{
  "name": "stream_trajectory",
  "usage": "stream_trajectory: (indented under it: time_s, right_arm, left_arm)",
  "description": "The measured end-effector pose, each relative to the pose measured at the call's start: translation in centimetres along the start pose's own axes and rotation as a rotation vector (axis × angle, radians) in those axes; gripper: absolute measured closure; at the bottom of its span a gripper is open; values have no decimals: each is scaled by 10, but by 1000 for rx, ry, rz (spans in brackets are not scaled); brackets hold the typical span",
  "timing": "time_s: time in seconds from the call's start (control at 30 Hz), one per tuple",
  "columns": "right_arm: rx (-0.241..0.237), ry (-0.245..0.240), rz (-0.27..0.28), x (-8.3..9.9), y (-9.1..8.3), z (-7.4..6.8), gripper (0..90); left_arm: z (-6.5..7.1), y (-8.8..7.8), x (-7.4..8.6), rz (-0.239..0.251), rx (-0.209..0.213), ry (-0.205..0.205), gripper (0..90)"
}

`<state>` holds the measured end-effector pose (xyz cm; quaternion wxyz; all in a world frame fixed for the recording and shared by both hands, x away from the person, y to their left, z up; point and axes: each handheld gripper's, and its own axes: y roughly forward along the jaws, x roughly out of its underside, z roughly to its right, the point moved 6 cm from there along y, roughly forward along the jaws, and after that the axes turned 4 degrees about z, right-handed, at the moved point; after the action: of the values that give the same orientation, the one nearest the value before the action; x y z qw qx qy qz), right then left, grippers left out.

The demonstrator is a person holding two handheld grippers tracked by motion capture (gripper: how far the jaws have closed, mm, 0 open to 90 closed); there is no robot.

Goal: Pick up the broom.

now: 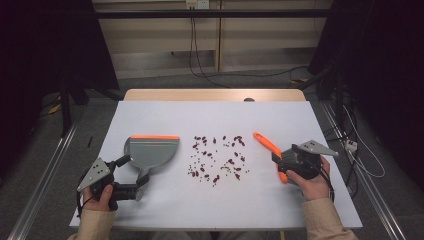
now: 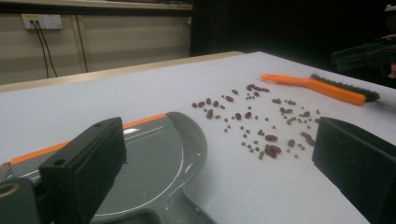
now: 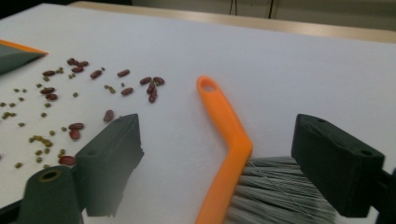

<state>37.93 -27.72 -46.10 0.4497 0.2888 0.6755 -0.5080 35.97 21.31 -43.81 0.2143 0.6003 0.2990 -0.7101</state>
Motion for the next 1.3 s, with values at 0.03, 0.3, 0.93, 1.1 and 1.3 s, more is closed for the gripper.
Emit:
stream_trajectory:
  time_s: [0.03,0.3,0.93,1.1,1.3]
  right_arm:
    - [-4,-5,-12,0,4,1,227]
    - [-3,2,-82,-5,23,11,357]
    - [12,51,-249,6,47,27,518]
    - [-8,71,-304,11,51,26,583]
    - [-11,73,-314,12,55,23,643]
  left_arm:
    - [0,0,0,-2,0,0,28]
    - [-1,-2,0,3,0,-4,29]
    - [-1,-1,2,-9,5,-6,28]
    - [0,0,3,-15,5,-7,29]
    - [0,1,4,-19,6,-5,28]
